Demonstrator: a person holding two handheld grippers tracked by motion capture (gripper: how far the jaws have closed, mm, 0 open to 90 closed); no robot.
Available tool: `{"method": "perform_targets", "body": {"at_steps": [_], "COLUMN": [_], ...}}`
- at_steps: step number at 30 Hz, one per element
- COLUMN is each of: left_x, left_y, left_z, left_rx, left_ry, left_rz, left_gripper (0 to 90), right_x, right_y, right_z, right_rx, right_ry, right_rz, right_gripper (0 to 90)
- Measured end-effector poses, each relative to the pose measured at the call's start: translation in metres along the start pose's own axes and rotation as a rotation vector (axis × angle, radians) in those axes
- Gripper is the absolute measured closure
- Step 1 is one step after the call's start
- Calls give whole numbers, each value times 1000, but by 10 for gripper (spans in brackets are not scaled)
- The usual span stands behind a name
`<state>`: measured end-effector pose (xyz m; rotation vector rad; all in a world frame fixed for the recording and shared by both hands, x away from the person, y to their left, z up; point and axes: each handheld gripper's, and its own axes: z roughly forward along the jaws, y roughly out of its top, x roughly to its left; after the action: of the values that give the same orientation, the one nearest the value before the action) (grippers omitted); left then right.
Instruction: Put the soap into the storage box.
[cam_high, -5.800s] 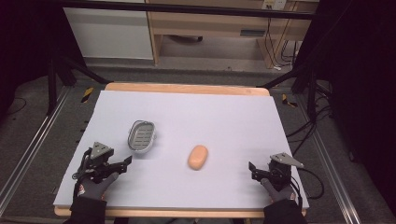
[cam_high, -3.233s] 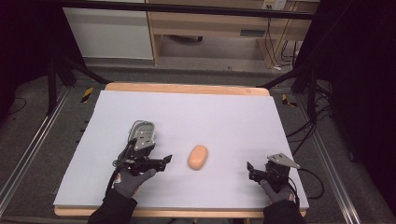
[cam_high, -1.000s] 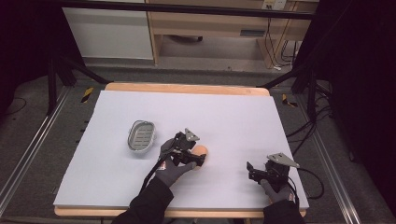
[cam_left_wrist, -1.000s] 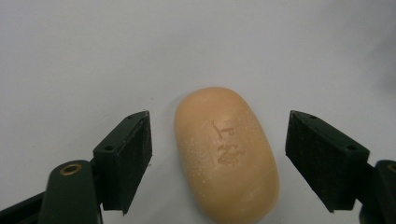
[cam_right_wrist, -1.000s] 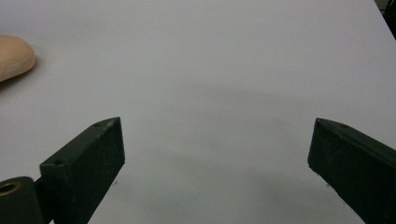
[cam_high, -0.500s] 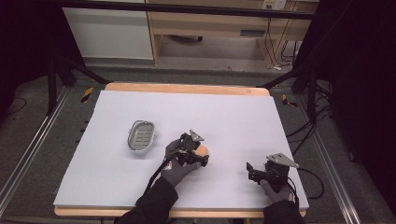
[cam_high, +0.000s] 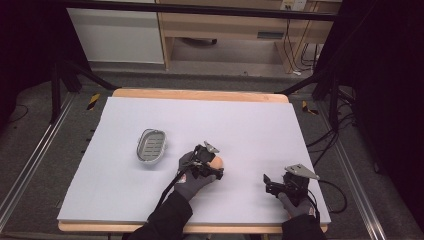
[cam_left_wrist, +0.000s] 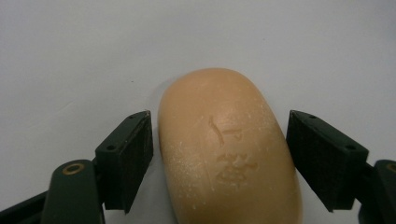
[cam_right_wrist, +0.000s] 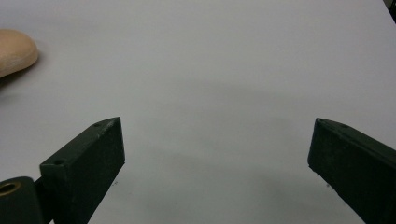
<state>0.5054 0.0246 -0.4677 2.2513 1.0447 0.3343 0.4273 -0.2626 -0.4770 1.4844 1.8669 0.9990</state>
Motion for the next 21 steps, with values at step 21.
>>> {"method": "perform_targets", "body": {"at_steps": [21], "left_x": [-4], "left_y": [0], "left_z": [2], "left_rx": [31], "left_ry": [31], "left_rz": [-7], "left_gripper": [301], "right_x": [0], "right_y": [0], "right_z": [1], "right_rx": [1], "right_ry": [2], "right_rz": [-9], "right_gripper": [41]}}
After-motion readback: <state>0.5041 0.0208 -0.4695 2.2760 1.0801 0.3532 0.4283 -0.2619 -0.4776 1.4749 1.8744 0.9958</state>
